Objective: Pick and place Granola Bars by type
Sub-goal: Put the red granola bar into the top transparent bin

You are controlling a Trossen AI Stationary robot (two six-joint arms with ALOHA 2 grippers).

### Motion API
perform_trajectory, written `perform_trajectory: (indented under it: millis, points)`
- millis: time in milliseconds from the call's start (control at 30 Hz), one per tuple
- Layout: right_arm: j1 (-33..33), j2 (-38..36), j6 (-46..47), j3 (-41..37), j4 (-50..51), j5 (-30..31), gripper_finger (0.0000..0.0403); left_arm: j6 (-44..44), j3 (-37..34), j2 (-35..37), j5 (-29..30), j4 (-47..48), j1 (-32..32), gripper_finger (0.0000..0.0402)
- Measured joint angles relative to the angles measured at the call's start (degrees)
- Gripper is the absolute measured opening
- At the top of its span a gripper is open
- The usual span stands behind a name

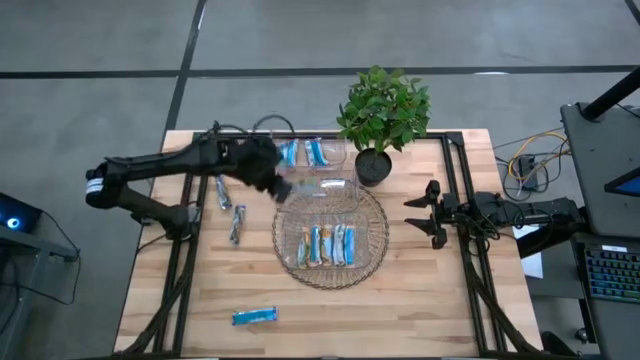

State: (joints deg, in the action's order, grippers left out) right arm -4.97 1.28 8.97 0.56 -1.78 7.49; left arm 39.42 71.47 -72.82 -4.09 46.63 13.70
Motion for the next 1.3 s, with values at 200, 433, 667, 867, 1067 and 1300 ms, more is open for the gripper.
perform_trajectory:
  millis: [200, 433, 667, 867, 1067, 1300]
  points:
    - [0.0, 0.0, 0.0, 0.0, 0.01, 0.01, 0.0224, 10.4, 2.06, -1.0, 6.91, -3.83, 5.17, 0.0]
    - [0.0, 0.0, 0.0, 0.0, 0.01, 0.02, 0.0224, 22.65, 4.37, -5.13, 13.65, -9.7, 10.1, 0.0]
    - [0.0, 0.0, 0.0, 0.0, 0.0, 0.02, 0.0224, 31.95, 7.57, -11.95, 17.59, -17.07, 11.87, 0.0]
    - [0.0, 0.0, 0.0, 0.0, 0.0, 0.0, 0.0224, 36.65, 8.08, -18.09, 17.55, -19.17, 12.15, 0.0]
    - [0.0, 0.0, 0.0, 0.0, 0.0, 0.02, 0.0224, 37.08, 8.02, -22.83, 19.34, -15.21, 12.61, 0.0]
    - [0.0, 0.0, 0.0, 0.0, 0.0, 0.0, 0.0224, 30.27, 13.19, -29.57, 19.06, -2.44, 12.87, 0.0]
